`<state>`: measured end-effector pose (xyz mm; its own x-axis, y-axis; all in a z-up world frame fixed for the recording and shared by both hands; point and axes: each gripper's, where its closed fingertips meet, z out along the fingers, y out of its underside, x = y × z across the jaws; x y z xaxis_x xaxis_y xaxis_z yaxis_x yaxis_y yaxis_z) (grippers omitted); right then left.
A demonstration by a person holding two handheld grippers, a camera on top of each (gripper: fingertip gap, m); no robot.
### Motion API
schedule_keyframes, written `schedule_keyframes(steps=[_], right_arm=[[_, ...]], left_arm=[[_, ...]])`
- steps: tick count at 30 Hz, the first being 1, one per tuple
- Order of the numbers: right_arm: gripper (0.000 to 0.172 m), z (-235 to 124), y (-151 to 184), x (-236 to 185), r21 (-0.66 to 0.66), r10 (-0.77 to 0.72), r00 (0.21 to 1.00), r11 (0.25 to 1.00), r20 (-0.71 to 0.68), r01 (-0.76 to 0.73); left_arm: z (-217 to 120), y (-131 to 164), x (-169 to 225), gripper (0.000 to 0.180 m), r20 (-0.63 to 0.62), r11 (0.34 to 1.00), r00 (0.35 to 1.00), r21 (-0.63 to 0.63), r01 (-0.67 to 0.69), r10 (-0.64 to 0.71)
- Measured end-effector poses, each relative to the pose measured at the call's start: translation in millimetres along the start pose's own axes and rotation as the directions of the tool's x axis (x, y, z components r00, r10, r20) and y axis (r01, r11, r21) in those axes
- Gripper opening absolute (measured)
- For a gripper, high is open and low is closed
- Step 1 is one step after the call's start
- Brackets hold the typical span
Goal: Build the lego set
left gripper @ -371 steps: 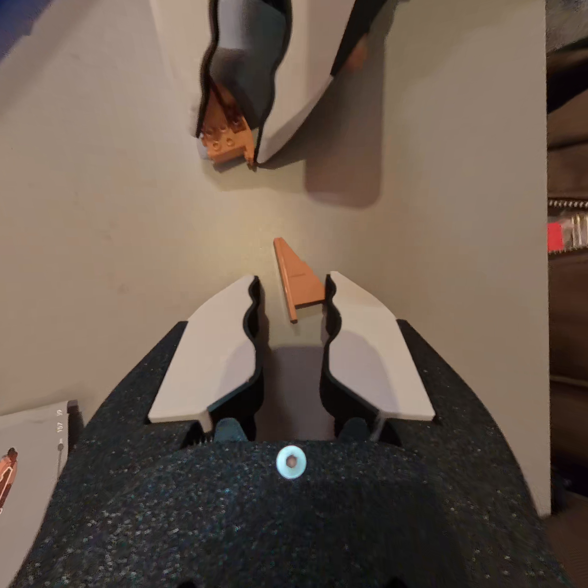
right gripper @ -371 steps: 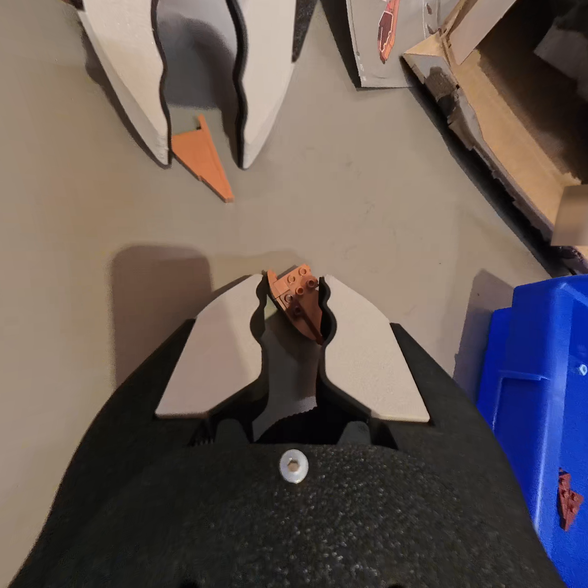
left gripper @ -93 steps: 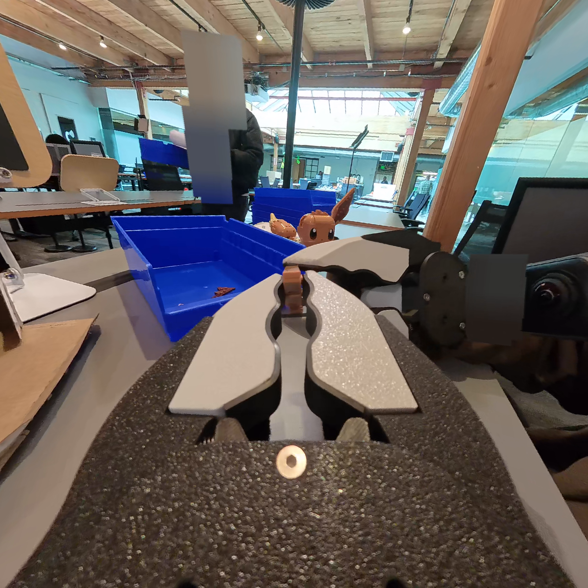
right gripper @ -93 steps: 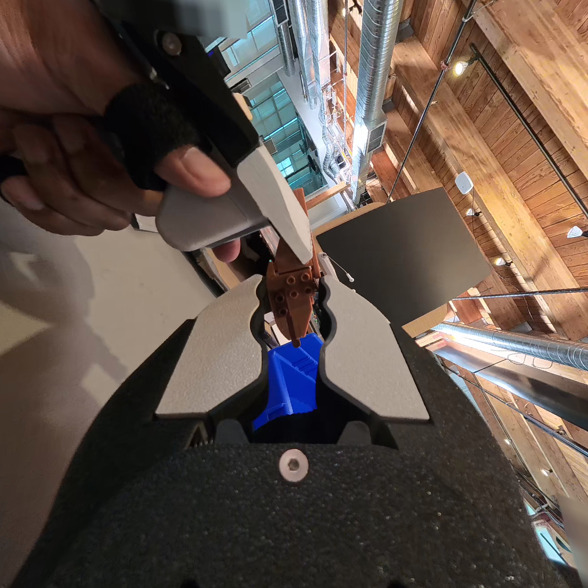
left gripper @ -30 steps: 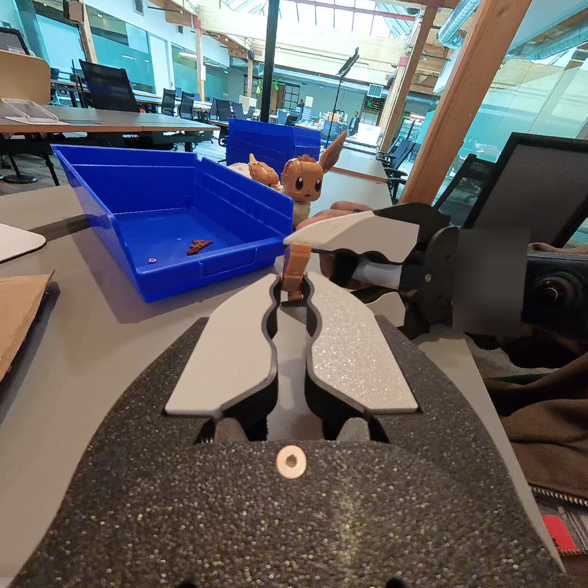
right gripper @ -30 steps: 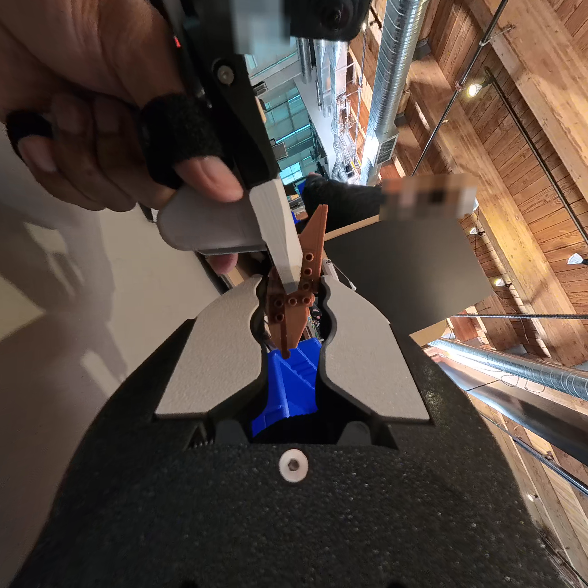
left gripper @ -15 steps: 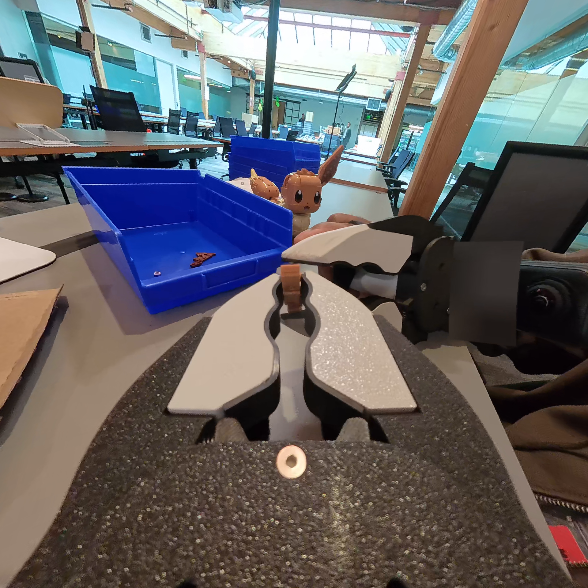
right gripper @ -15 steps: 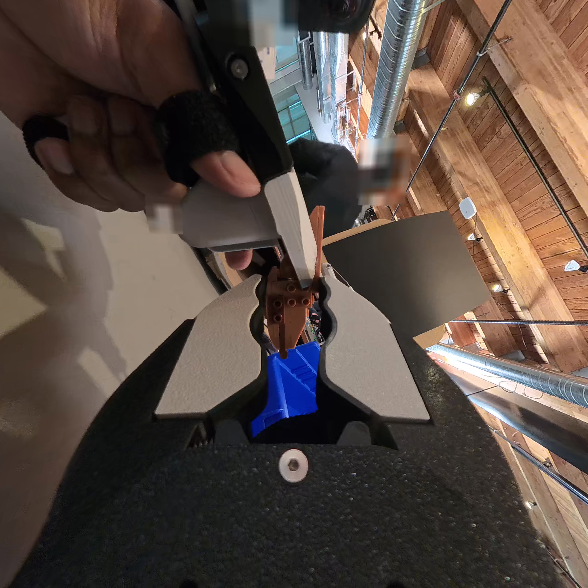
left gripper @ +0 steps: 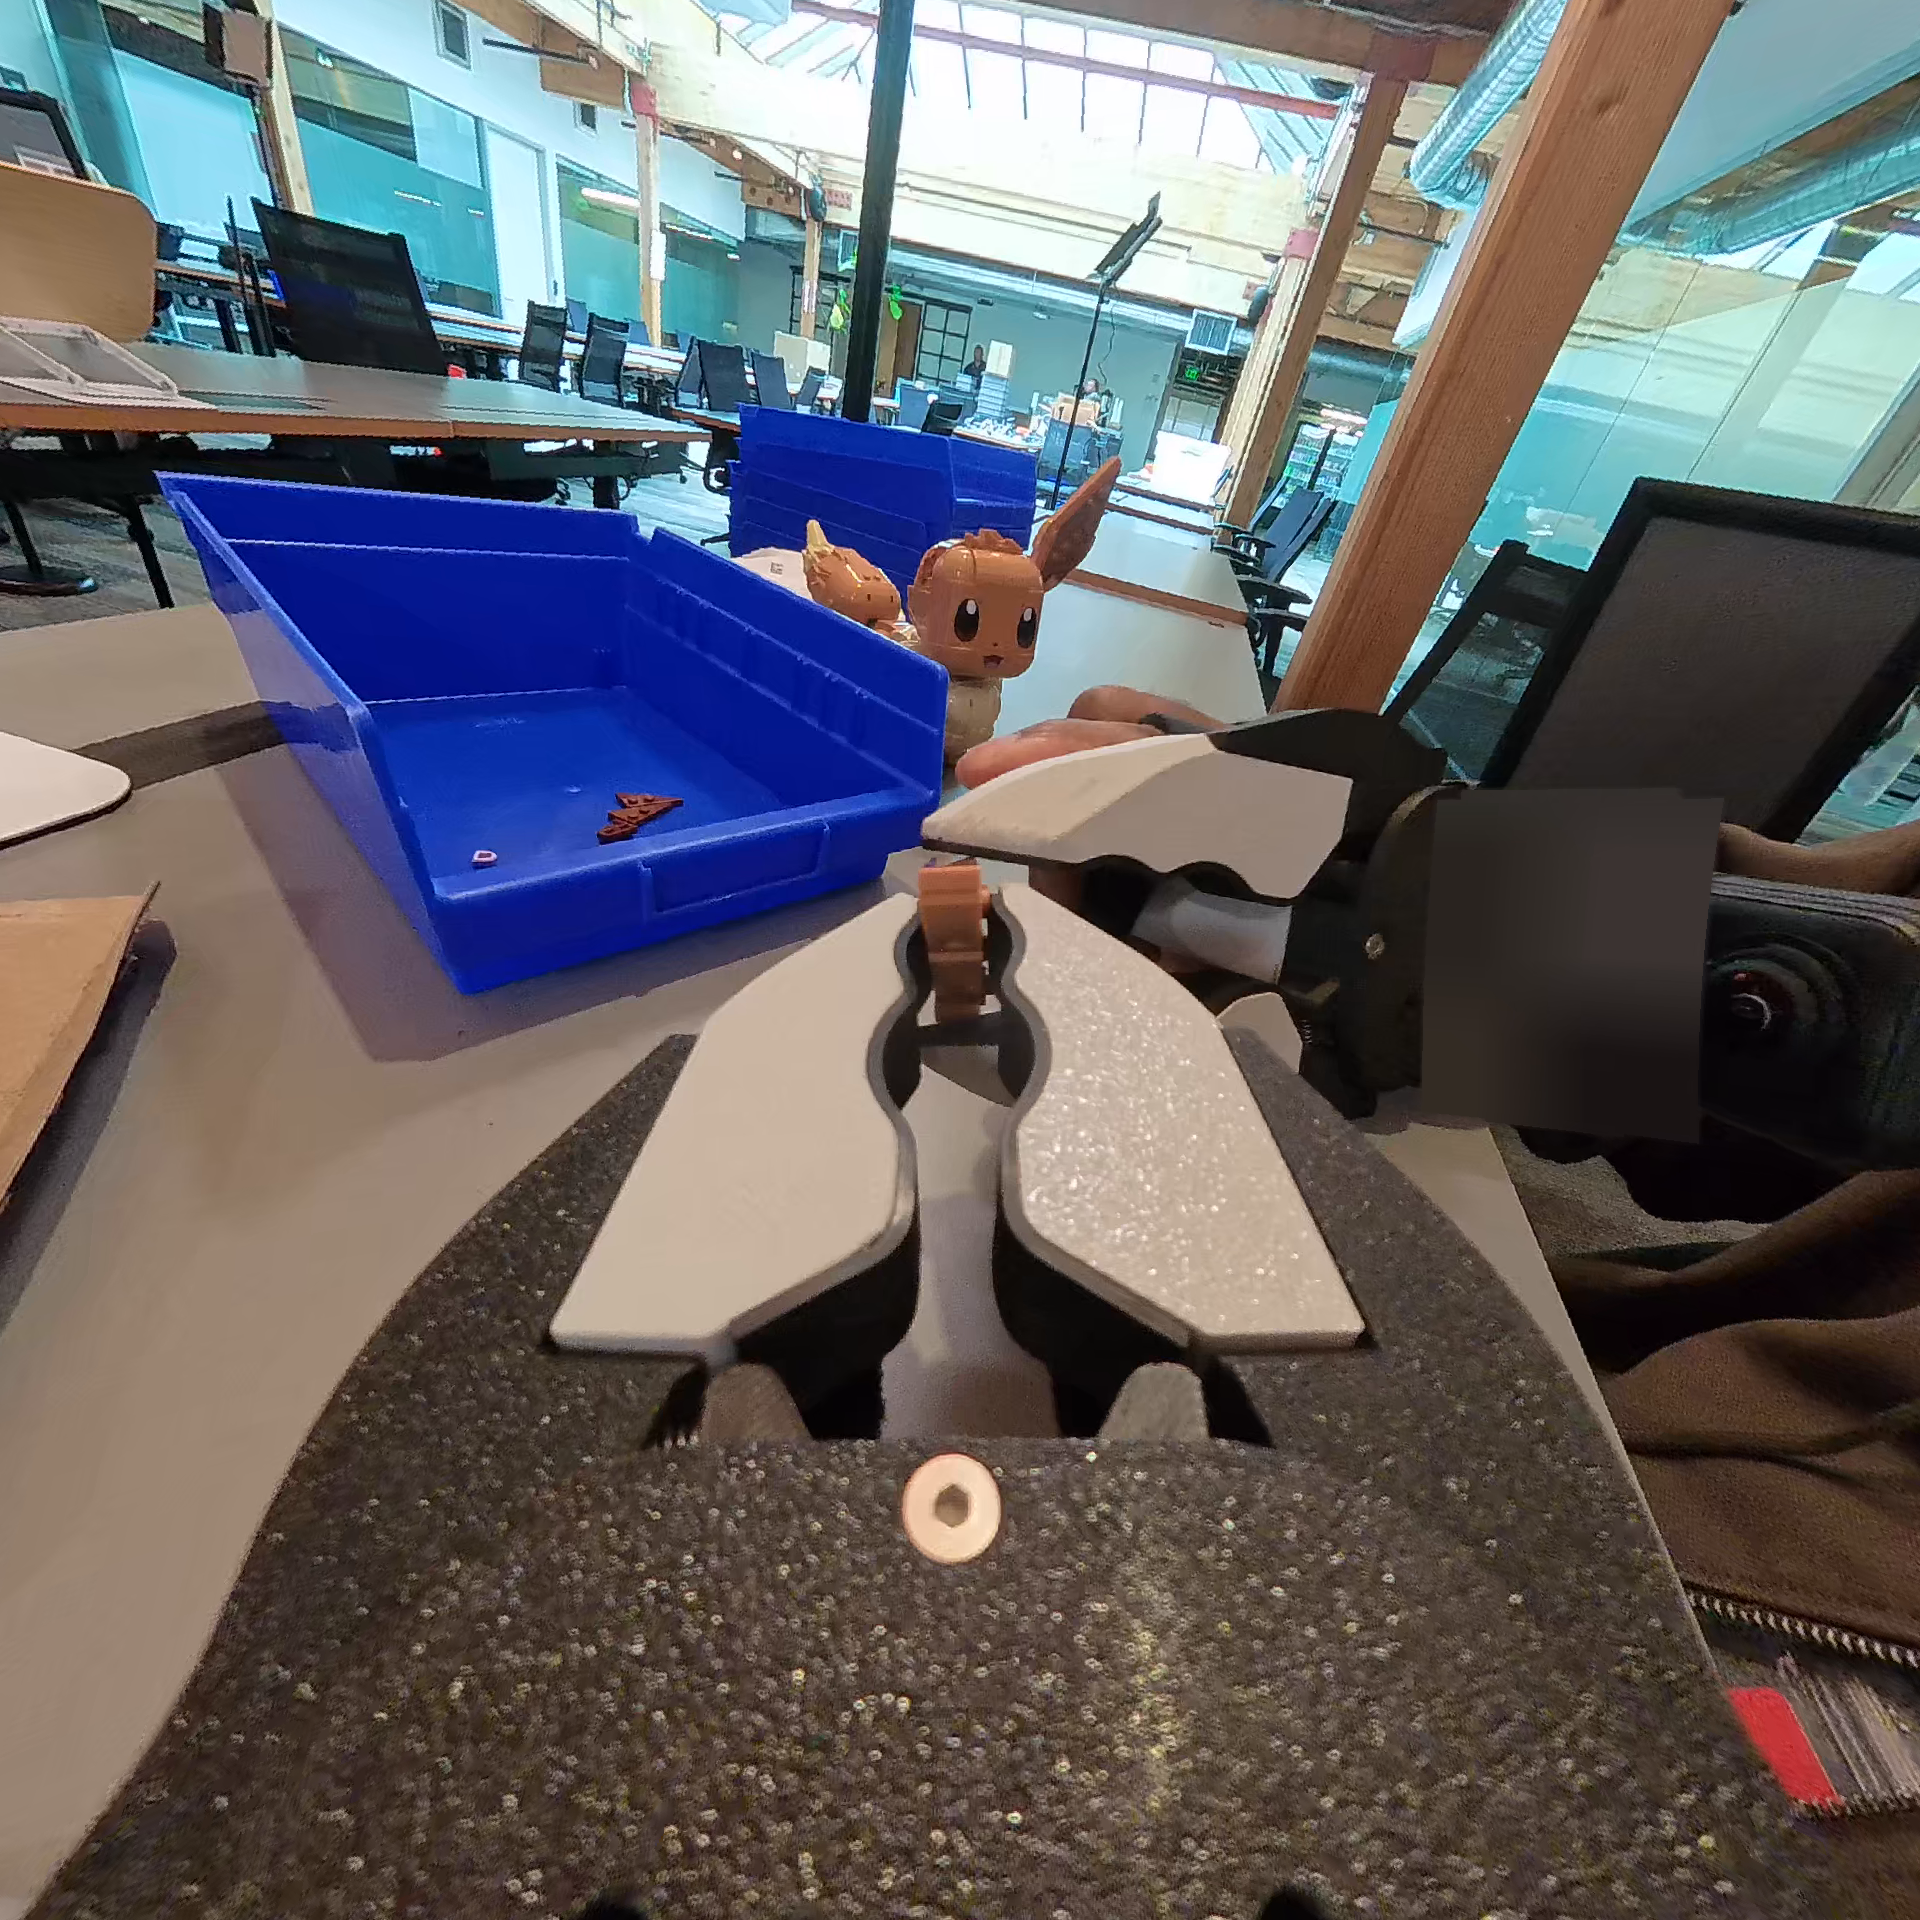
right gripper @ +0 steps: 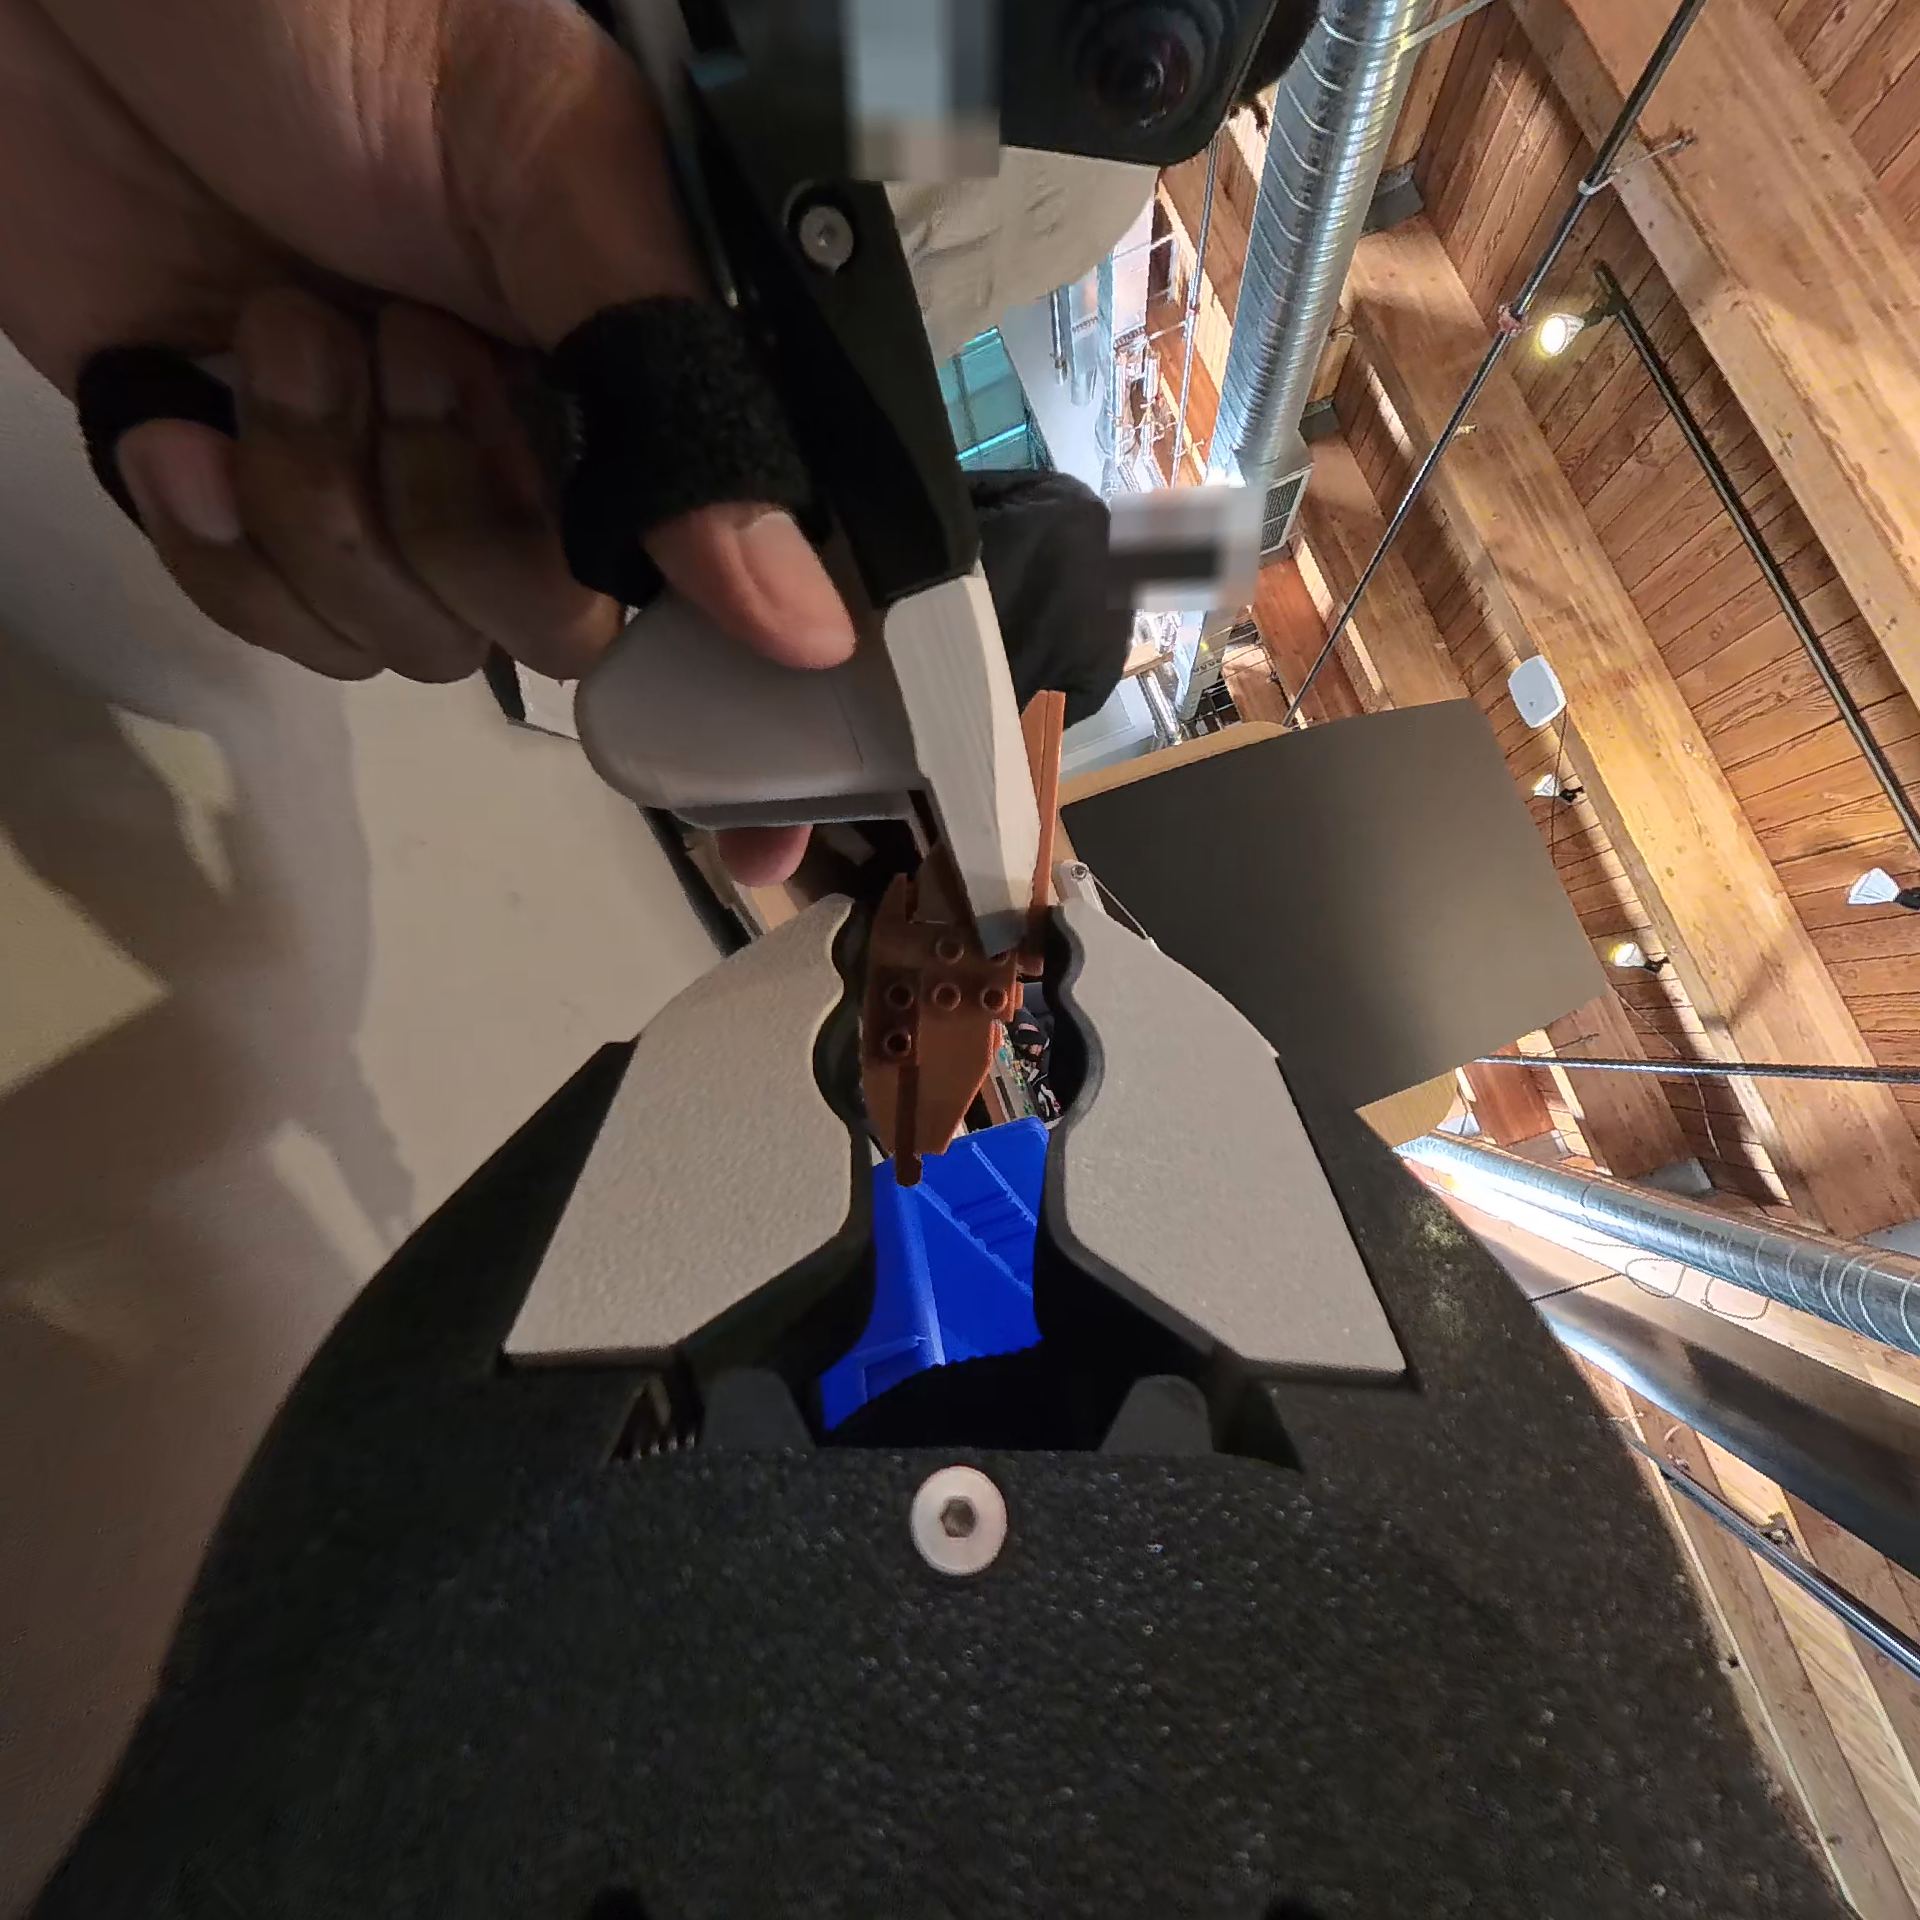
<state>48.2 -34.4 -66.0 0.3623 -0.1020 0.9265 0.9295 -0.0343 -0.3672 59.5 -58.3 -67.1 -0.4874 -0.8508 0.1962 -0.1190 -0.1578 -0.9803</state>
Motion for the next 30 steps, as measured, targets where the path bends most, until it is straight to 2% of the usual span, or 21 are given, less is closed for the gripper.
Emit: schedule_keyframes(steps=[14, 30], right_arm=[[0.030, -0.4, -0.3, -1.4, -0.003, 0.007, 1.000, 1.000, 0.029, -0.006], [0.030, -0.7, -2.0, 0.9, 0.012, 0.037, 0.998, 0.999, 0.054, -0.037]], left_arm=[[-0.3, 2.2, 0.6, 0.010, -0.026, 0.999, 0.999, -0.013, 0.037, -0.038], [-2.0, 0.3, 4.5, 0.013, -0.113, 0.987, 0.981, 0.002, 0.159, -0.158]])
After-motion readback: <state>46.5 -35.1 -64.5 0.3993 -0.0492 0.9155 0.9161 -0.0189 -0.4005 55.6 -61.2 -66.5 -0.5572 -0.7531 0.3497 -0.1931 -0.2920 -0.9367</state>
